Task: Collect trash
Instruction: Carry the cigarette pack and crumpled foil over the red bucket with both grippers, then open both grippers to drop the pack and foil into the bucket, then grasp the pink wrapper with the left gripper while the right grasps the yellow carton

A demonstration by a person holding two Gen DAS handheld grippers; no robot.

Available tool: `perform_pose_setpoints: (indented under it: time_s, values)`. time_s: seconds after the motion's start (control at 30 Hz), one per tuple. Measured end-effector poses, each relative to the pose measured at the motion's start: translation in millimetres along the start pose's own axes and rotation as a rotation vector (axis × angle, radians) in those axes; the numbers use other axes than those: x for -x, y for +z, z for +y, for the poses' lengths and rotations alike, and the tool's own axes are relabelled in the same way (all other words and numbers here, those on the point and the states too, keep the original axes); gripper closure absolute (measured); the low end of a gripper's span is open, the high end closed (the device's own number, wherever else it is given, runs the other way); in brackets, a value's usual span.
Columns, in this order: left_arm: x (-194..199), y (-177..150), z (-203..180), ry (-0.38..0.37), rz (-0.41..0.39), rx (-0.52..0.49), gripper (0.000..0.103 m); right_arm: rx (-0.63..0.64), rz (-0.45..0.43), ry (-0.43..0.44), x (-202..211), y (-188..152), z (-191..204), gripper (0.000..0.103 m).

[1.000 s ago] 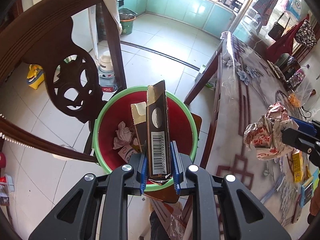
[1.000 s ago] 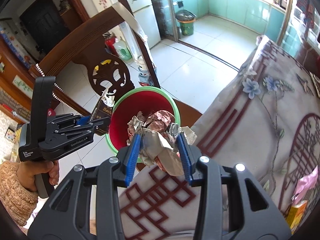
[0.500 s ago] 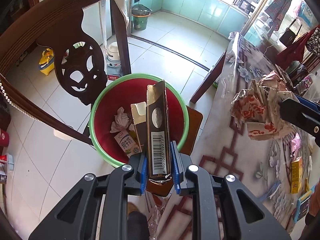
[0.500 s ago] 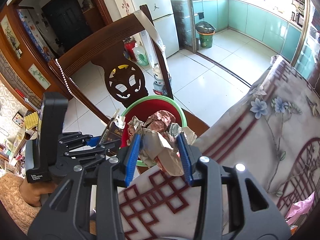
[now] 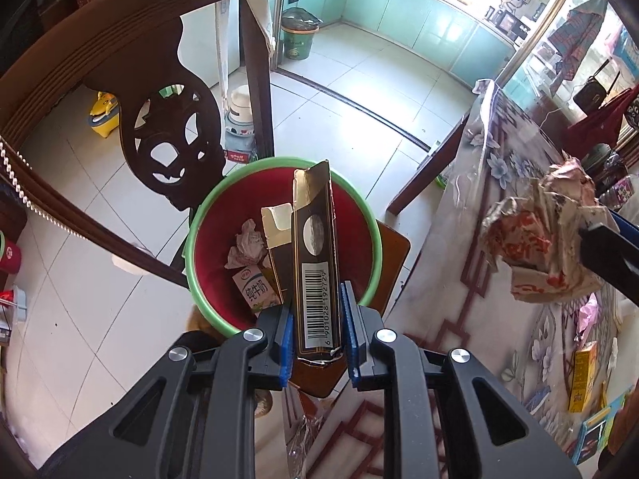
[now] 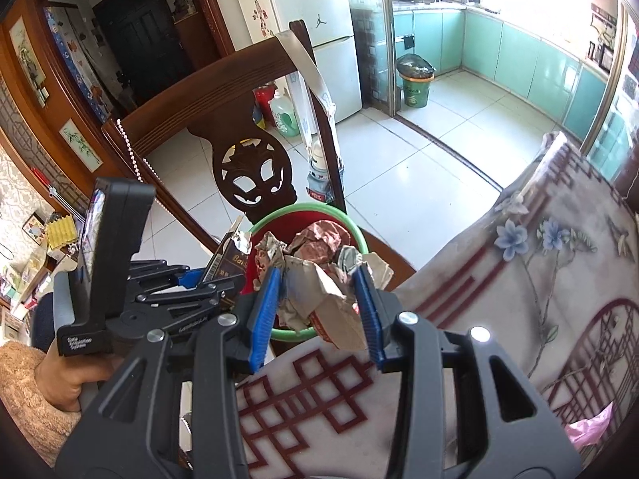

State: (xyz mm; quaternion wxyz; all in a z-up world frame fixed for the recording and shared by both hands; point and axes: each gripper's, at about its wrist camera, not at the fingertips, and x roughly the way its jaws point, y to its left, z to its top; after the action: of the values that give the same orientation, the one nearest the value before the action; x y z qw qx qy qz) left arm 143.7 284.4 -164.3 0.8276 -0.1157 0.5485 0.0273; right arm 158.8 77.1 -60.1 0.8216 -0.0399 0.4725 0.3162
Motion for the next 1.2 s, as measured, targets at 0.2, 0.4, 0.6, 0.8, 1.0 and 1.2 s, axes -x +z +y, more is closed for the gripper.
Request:
perform_pose_setpoints:
  time_s: [0.2, 0.4, 0.6, 0.8, 1.0, 1.2]
  values:
    - [-17.9, 15.1, 0.2, -0.03, 0.021, -0.033, 0.085, -0.015, 0.015, -0.021, -13.8, 12.8, -3.9, 0.065]
    - [-30.7, 27.6, 13.9, -0.038, 0.034, -0.02, 0.085, 0.017, 0.038, -0.027, -37.4, 26.6, 7.0, 0.065]
    - [-43.7, 34.2, 23.9, -0.029, 0.026, -0.024, 0.085, 0.033, 0.064, -0.043, -55.7, 29.8, 11.4, 0.065]
    - [-58.3, 40.2, 42.9, -0.044, 0.033, 0.024, 0.085, 0.034, 0.079, -0.023, -73.0, 36.7, 17.3, 0.065]
    - [-60.7, 43.6, 53.6, -0.031, -0.01, 0.071, 0.031, 0.028, 0.071, -0.013, -84.9, 40.9, 18.1, 0.041]
    - [-42.6, 45.1, 38.0, -0.028, -0.049, 0.036, 0.032, -0.007, 0.035, -0.059, -58.7, 30.6, -4.1, 0.034]
